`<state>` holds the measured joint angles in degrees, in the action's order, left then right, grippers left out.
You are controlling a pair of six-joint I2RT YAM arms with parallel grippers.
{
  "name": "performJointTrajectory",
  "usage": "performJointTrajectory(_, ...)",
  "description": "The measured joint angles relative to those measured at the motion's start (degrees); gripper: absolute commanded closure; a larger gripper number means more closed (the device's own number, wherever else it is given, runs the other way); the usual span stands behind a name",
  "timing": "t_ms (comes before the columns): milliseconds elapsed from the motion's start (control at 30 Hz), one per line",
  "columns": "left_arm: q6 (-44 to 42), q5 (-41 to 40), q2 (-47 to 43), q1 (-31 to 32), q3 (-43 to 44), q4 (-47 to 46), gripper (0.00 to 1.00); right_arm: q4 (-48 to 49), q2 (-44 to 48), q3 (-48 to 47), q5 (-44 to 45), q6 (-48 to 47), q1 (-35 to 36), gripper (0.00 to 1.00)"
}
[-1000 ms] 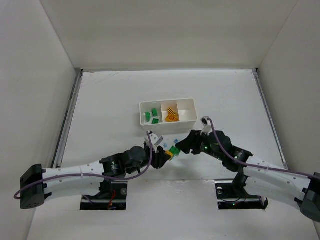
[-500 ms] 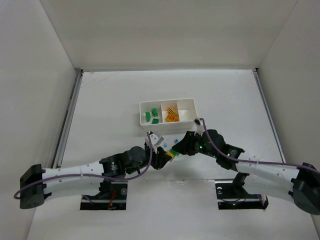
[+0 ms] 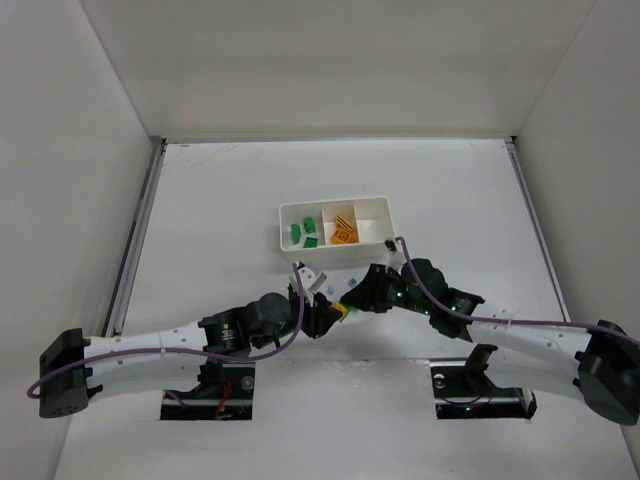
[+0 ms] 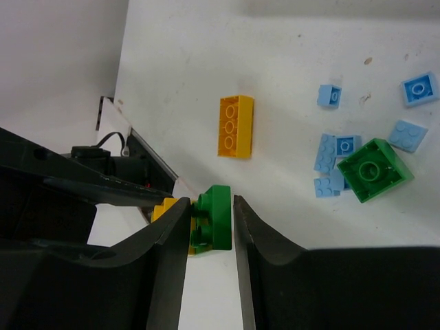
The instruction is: Sort the legos into containers by color
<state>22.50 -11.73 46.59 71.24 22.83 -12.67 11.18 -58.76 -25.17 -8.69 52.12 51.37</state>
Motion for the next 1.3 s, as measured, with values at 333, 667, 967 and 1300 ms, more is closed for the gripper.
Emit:
performJointTrajectory(333, -0.72, -0.90, -0.24, 0.04, -0.35, 0.22, 0.88, 1.90, 0.09, 0.81, -0.28, 1.86, -0.42, 0.81)
performJointTrajectory(667, -0.79, -2.75, -7.32, -0.11, -1.70, 0.46, 0.90, 5.79, 0.07, 0.81, -0.09, 3.43, -0.76, 0.83)
performJointTrajectory(967, -0.85, -5.95, -12.22, -0.74, -1.70, -0.42, 0.81, 2.05, -2.19, 2.73, 3.74, 2.25, -1.92, 0.83)
performJointTrajectory(1300, -3.52, -9.18, 4.22, 6.58, 0.74, -0.83, 0.40, 1.99, -1.95, 2.36, 4.02, 1.66, -2.67, 0.83)
